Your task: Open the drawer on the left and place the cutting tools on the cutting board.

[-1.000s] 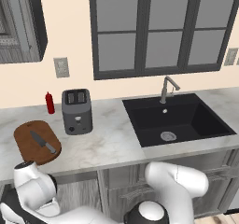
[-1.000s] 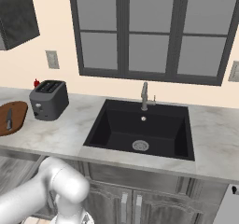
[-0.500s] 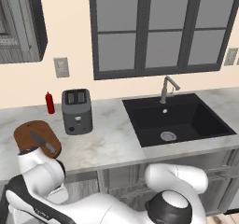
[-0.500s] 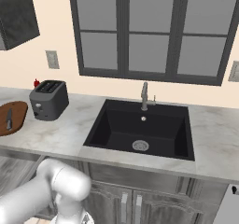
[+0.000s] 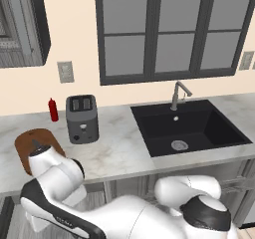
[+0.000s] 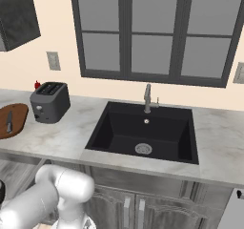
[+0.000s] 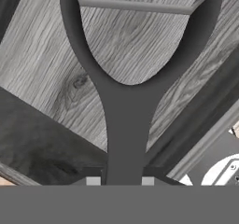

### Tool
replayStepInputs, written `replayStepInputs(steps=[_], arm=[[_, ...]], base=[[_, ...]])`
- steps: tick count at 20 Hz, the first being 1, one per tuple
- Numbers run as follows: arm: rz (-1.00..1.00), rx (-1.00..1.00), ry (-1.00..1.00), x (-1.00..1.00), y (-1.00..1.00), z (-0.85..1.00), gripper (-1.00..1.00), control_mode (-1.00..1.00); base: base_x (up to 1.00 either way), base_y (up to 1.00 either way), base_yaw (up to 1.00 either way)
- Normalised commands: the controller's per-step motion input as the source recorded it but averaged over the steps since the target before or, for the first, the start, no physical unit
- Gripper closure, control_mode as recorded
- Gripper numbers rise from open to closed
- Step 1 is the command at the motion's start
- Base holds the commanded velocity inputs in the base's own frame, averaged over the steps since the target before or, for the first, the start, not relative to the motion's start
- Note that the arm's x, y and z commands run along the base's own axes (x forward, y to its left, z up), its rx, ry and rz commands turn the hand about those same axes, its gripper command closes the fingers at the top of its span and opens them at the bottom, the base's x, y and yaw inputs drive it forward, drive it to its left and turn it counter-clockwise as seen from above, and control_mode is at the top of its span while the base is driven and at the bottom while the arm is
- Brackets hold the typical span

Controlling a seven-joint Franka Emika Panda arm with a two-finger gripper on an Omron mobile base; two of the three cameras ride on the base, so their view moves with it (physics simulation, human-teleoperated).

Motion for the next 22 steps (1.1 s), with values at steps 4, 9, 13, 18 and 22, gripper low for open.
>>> replayStepInputs(steps=[4,9,13,18,22], arm=[[0.16,0.0,-0.18,0.27,-0.42,0.37,1.0,-1.0],[0.14,0.0,-0.09,0.54,-0.21,0.4,1.0,-1.0],[0.06,0.04,0.01,0.71,-0.14,0.35,1.0,-1.0],[0.02,0.03,0.01,0.55,-0.08,0.12,1.0,-1.0],[0.0,0.03,0.0,0.43,0.0,0.0,1.0,-1.0]], base=[[0.0,0.0,0.0],[0.0,0.0,0.0],[0.0,0.0,0.0],[0.0,0.0,0.0],[0.0,0.0,0.0]])
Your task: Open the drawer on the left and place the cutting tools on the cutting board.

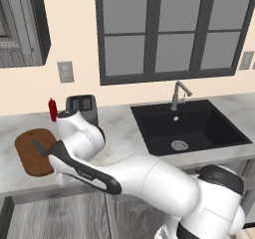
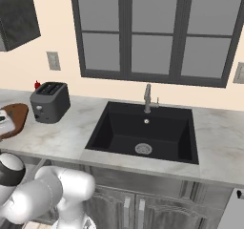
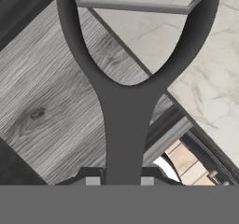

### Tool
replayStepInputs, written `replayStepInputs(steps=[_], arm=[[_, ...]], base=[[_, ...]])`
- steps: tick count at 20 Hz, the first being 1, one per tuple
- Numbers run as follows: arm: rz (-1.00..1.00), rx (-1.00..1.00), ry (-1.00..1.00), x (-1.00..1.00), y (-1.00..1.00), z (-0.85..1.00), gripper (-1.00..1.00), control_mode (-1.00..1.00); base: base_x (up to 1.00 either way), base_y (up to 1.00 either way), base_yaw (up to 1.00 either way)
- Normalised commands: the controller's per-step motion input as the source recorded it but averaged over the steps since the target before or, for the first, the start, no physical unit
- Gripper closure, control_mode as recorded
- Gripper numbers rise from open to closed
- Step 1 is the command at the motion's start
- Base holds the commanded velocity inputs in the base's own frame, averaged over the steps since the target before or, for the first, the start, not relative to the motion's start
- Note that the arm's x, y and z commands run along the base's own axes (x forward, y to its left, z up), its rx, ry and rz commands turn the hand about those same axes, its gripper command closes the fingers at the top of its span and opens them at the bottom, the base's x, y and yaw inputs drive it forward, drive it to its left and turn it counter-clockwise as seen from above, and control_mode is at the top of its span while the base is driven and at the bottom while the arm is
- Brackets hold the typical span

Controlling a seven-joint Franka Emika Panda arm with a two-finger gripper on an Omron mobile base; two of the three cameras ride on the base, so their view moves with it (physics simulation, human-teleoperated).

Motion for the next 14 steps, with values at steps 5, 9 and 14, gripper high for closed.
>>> replayStepInputs(steps=[5,9,14], arm=[[0.0,0.05,0.0,0.45,0.0,0.05,1.0,-1.0],[0.0,0.08,0.0,0.32,0.0,0.07,1.0,-1.0],[0.01,0.04,0.0,0.36,0.0,0.0,1.0,-1.0]], base=[[0.0,0.0,0.0],[0.0,0.0,0.0],[0.0,0.0,0.0]])
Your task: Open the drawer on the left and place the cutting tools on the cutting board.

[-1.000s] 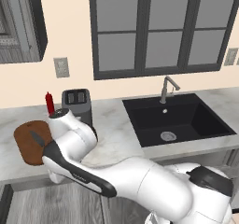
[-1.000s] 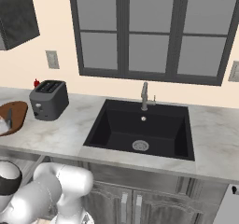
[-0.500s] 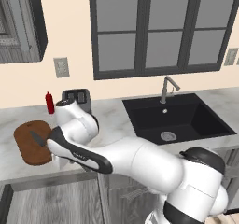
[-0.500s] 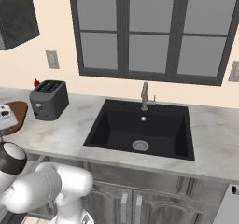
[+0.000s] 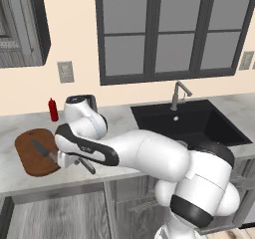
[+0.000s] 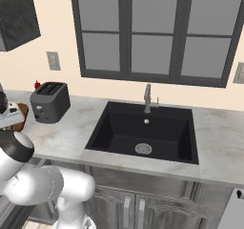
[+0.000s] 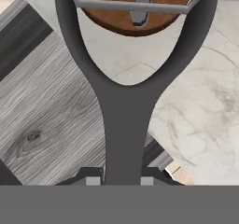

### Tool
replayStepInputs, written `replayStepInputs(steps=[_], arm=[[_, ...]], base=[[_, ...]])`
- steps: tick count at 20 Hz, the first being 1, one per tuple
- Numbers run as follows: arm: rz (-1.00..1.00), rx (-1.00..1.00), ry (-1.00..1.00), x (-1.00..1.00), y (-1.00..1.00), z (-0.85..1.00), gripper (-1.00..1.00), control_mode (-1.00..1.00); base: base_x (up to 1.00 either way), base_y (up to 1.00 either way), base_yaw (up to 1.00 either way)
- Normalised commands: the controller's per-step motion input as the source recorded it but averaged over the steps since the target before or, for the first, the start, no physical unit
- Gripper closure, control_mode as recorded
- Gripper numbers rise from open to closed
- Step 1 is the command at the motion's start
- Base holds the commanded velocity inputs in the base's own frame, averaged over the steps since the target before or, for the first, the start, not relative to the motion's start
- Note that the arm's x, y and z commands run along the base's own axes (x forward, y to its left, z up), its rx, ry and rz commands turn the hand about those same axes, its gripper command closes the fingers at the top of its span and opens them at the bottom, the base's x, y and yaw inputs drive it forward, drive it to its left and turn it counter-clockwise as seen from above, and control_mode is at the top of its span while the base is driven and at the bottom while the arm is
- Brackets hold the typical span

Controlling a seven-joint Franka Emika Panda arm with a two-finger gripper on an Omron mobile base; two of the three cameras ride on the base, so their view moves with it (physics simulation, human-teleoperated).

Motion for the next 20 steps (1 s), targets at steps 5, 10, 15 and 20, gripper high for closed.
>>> replayStepInputs(steps=[5,10,15,20], arm=[[0.0,0.02,0.0,0.49,0.0,0.0,1.0,-1.0],[0.0,0.03,0.05,0.42,0.08,0.01,1.0,-1.0],[0.02,0.0,0.04,0.12,0.2,0.1,1.0,-1.0],[0.04,0.0,0.01,0.09,0.24,0.01,1.0,-1.0]], base=[[0.0,0.0,0.0],[0.0,0.0,0.0],[0.0,0.0,0.0],[0.0,0.0,0.0]])
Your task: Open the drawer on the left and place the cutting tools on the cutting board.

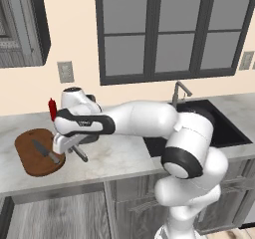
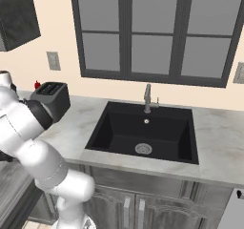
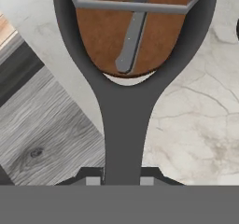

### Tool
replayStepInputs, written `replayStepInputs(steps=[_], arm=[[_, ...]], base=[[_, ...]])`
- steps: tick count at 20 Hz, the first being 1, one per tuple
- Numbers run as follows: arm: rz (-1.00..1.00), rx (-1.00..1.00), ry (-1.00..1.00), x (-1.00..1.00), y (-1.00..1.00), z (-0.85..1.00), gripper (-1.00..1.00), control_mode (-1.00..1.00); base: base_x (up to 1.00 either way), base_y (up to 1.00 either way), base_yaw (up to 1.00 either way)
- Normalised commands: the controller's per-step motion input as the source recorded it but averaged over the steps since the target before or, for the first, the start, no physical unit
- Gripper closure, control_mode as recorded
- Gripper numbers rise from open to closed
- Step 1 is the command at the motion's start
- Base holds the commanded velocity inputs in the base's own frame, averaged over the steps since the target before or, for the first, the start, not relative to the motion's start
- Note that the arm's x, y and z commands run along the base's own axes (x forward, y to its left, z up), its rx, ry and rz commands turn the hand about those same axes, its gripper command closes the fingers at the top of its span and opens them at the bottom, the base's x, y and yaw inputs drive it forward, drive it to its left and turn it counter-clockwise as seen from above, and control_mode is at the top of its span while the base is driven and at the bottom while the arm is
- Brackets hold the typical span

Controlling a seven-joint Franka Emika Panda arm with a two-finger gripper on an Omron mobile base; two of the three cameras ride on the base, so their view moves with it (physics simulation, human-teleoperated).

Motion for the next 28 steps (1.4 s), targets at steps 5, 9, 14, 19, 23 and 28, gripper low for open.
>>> replayStepInputs(steps=[5,9,14,19,23,28], arm=[[0.01,0.0,0.0,0.15,0.3,-0.01,1.0,-1.0],[0.0,0.0,0.0,0.21,0.26,-0.01,1.0,-1.0],[-0.04,0.0,0.0,0.19,0.16,0.0,1.0,-1.0],[-0.1,0.0,0.04,0.03,0.1,-0.01,1.0,-1.0],[-0.08,0.0,0.04,0.0,0.17,-0.03,1.0,-1.0],[-0.04,0.0,0.03,0.0,0.16,-0.22,1.0,-1.0]], base=[[0.0,0.0,0.0],[0.0,0.0,0.0],[0.0,0.0,0.0],[0.0,0.0,0.0],[0.0,0.0,0.0],[0.0,0.0,0.0]])
